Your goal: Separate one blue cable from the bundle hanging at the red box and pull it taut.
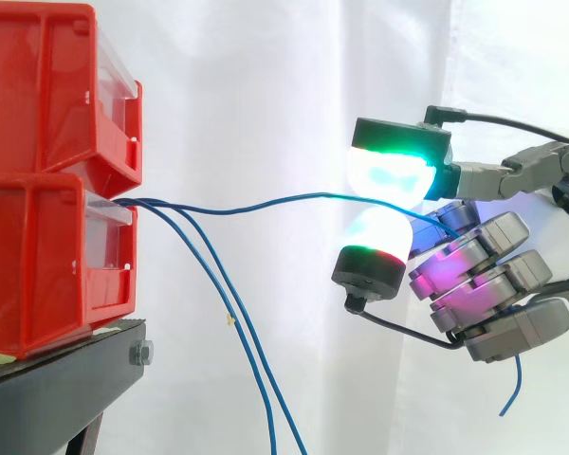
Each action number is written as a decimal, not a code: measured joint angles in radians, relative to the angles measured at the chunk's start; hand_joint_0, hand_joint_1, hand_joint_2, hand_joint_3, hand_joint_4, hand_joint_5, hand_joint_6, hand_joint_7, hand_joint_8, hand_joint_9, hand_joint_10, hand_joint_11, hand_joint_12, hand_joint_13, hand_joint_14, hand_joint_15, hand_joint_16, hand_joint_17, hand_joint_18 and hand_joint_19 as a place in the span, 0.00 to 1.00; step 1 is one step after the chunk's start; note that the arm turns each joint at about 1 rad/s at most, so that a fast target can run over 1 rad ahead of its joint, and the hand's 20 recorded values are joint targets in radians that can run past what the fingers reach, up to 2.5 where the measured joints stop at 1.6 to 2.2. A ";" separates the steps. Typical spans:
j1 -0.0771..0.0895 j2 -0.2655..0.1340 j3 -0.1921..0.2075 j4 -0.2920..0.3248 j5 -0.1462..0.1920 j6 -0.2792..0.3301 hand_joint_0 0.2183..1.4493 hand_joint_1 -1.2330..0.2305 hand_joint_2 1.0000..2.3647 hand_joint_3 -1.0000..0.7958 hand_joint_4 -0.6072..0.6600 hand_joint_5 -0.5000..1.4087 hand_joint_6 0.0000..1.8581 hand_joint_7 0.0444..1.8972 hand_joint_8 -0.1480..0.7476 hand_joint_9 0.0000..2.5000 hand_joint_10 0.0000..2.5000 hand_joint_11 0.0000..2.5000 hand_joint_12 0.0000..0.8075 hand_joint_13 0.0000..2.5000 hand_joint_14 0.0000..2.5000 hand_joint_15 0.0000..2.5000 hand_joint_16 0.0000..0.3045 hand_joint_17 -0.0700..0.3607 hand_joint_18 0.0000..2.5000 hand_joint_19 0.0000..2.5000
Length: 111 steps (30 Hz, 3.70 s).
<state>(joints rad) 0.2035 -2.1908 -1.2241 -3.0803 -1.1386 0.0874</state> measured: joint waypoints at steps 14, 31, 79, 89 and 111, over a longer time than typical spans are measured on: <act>0.001 0.000 0.000 0.000 0.000 -0.003 0.23 0.39 0.00 0.28 0.68 0.15 0.50 0.54 0.61 0.31 1.00 0.44 0.52 0.34 1.00 0.48 0.16 0.42 0.56 0.68; 0.003 0.000 0.000 0.001 0.000 -0.003 0.38 0.35 0.01 0.44 0.58 0.16 0.51 0.61 0.56 0.32 1.00 0.47 0.46 0.34 1.00 0.51 0.13 0.37 0.55 0.69; 0.021 0.000 0.000 0.020 0.026 -0.015 0.37 0.35 0.02 0.49 0.56 0.17 0.51 0.65 0.55 0.32 1.00 0.49 0.47 0.33 1.00 0.54 0.13 0.37 0.51 0.67; 0.022 0.000 0.000 0.019 0.021 -0.058 0.38 0.35 0.01 0.48 0.56 0.17 0.51 0.65 0.56 0.32 1.00 0.49 0.50 0.32 1.00 0.56 0.13 0.37 0.51 0.68; 0.022 0.000 0.000 0.019 0.024 -0.073 0.38 0.36 0.01 0.48 0.57 0.17 0.51 0.64 0.56 0.31 1.00 0.50 0.48 0.31 1.00 0.53 0.14 0.38 0.52 0.67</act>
<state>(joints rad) 0.2255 -2.1905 -1.2239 -3.0614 -1.1148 0.0141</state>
